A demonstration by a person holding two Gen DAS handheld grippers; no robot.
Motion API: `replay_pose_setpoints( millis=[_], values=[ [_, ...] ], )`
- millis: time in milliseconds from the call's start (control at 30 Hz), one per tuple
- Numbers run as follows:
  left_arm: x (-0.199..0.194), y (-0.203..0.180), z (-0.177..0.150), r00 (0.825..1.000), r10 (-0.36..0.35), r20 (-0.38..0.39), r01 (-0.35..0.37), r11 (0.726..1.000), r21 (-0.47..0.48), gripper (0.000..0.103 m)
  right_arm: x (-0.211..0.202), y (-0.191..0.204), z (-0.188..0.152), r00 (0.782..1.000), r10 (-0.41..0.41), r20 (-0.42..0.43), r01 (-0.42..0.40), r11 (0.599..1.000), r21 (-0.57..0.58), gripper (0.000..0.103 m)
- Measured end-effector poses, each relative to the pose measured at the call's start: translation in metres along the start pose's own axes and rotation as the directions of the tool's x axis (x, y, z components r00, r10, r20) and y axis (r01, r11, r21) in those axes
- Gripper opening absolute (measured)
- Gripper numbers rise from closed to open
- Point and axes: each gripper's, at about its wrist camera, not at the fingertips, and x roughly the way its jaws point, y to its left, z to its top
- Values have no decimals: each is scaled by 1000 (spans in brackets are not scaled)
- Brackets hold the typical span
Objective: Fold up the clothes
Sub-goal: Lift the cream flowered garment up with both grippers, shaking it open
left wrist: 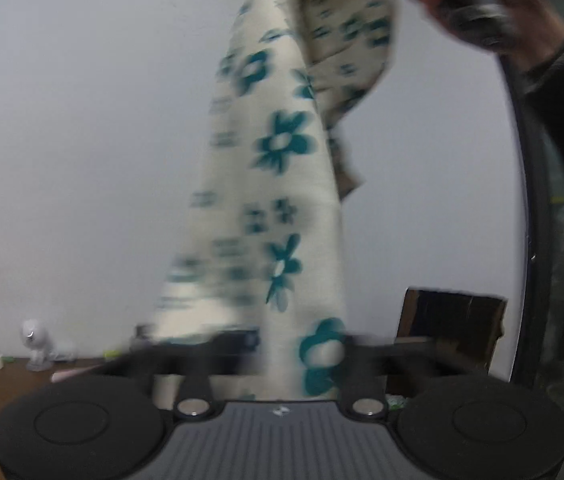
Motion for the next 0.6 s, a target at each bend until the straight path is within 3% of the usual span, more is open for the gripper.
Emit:
replay_pose_setpoints(
  millis=[33,67,100,133,167,233,267,300,333,367,400,433,467,500,533,600],
  values=[
    [0,17,0,998,-60,-4,60,994,-90,7,-1,1,0,1000,-4,2,4,1000,-2,6],
    [2,37,-1,990,-140,7,139,971,-195,7,1,1,0,1000,-15,6,15,1000,-13,6],
    [4,57,-3,976,-218,28,216,931,-295,7,6,1,-1,999,-33,10,33,999,-26,6],
    [6,77,-4,955,-291,56,290,874,-391,7,14,2,-1,999,-53,13,53,998,-38,6],
    [8,93,-6,946,-315,72,313,837,-449,8,22,3,-2,997,-73,17,74,996,-49,6],
    [18,112,-14,982,-186,28,178,875,-450,11,59,0,-9,996,-88,-29,86,994,-64,6],
    [29,124,-23,995,-101,-20,80,882,-464,21,79,-2,-14,994,-92,-58,88,994,-70,6],
    [40,138,-32,997,-28,-71,-12,867,-497,29,110,-4,-26,989,-103,-108,93,991,-92,6],
    [50,153,-43,991,45,-128,-105,850,-517,52,146,-6,-42,978,-119,-170,98,987,-125,6],
    [60,166,-56,973,124,-193,-206,840,-503,60,183,-9,-67,962,-137,-234,104,983,-149,7],
    [65,177,-69,944,206,-256,-307,833,-461,59,220,-13,-97,941,-157,-300,110,980,-168,9],
    [64,188,-81,910,279,-306,-391,824,-410,59,257,-18,-127,914,-177,-364,115,976,-187,22],
    [62,197,-92,878,329,-348,-450,816,-364,59,285,-21,-160,879,-200,-433,120,971,-205,53],
    [55,201,-102,861,336,-381,-467,819,-334,60,306,-23,-194,836,-224,-502,125,967,-223,67],
    [49,204,-111,849,336,-407,-474,824,-309,62,322,-24,-230,792,-234,-564,115,964,-238,68],
    [34,199,-125,846,322,-424,-454,852,-260,63,325,-22,-284,733,-180,-655,50,976,-212,80]
  ],
)
